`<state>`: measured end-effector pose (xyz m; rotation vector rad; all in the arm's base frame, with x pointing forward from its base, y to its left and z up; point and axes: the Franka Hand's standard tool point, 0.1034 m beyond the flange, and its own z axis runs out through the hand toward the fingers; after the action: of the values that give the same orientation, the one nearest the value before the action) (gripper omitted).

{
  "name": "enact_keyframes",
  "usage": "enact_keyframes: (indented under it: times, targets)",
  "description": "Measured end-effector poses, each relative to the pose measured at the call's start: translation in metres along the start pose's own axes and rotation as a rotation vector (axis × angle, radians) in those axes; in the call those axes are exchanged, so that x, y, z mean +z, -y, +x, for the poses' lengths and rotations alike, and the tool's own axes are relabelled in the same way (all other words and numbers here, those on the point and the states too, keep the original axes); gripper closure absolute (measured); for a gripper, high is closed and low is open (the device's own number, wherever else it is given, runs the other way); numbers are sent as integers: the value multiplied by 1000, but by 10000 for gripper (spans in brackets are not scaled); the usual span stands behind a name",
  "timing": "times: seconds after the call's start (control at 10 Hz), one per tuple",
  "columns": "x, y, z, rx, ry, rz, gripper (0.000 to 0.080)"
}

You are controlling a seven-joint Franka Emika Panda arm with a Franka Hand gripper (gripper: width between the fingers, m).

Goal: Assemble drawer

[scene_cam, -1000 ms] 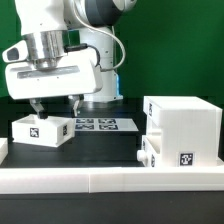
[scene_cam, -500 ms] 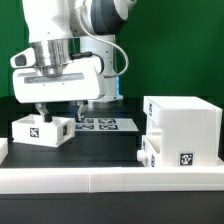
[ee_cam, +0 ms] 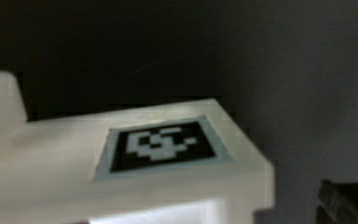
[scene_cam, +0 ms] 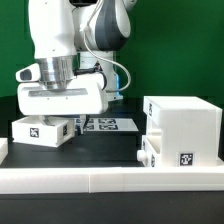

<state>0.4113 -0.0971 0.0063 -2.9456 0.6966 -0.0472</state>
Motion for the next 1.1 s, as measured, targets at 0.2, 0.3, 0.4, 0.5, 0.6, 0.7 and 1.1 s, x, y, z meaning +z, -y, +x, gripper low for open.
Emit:
enact_keyframes:
  times: [0.2,0.3,0.4,0.5,0.6,0.7,1.1]
  targets:
    - [2,0,-1,-13,4,0,345]
    - [2,0,-1,-18,4,0,481]
    - [2,0,-1,-20,4,0,481]
    - [2,1,-2,-22,4,0,663]
    - [1,1,-1,-27,3,0,752]
    - [1,1,-1,-28,1,0,752]
    - [-5,15,4,-56,4,7,753]
